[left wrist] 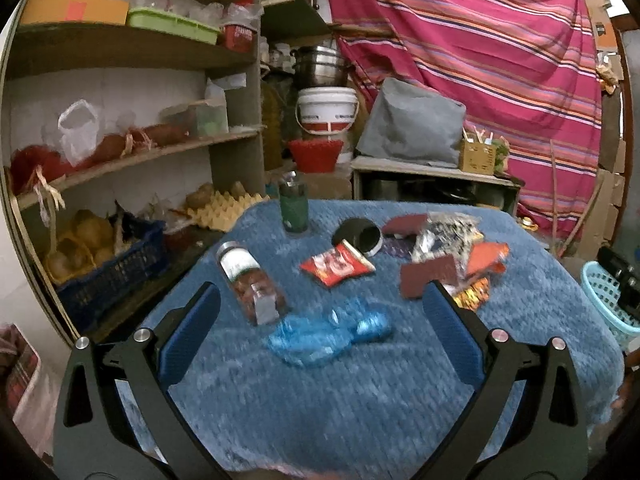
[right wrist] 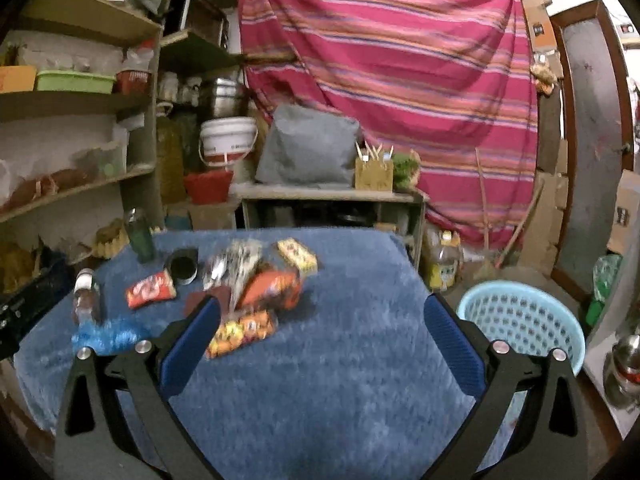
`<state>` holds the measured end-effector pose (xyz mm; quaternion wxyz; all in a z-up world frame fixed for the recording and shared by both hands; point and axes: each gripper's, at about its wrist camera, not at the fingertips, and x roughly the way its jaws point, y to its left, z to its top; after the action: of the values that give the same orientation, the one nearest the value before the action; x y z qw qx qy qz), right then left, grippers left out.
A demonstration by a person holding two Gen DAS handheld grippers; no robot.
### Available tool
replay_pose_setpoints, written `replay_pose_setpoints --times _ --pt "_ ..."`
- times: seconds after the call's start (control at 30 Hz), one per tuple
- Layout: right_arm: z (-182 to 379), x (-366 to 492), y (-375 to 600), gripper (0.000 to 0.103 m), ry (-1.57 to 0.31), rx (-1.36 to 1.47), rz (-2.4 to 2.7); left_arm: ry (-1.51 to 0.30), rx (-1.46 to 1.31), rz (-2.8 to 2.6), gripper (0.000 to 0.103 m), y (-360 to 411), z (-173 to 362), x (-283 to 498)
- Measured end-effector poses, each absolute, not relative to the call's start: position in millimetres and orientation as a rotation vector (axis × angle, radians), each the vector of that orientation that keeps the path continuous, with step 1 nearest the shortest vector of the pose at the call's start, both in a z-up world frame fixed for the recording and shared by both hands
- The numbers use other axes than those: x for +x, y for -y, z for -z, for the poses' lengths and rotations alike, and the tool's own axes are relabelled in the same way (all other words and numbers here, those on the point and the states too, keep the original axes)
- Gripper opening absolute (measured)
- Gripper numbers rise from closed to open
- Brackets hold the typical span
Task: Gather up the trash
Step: 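Grasp the blue plastic bag with the left tool while the right tool grasps the orange snack wrapper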
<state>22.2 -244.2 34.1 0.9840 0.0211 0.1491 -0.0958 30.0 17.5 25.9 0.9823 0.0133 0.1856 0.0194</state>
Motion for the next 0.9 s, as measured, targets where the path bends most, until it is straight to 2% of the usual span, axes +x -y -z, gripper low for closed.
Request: replay_pose_setpoints --times 0.3,0.57,0.77,0.9 --pt "-48.1 97.6 263.5 0.099 -0.421 0.103 0.161 -0.344 0.088 -0.023 0.098 -11.8 -47.3 85.6" --pt "2.9 139.9 262.7 0.099 -0.539 0.062 0.15 -0.487 0.102 0.02 0.098 3.2 6.7 125.6" --pt "14.4 141.1 260.7 0.099 -0.542 -0.008 0.248 -0.596 0.111 0.039 0.098 12.3 47.9 148.0" --pt "18.0 144.3 272.6 0.099 -0.584 0.063 0.207 -0.621 0.095 0.017 0.097 10.7 64.8 160.2"
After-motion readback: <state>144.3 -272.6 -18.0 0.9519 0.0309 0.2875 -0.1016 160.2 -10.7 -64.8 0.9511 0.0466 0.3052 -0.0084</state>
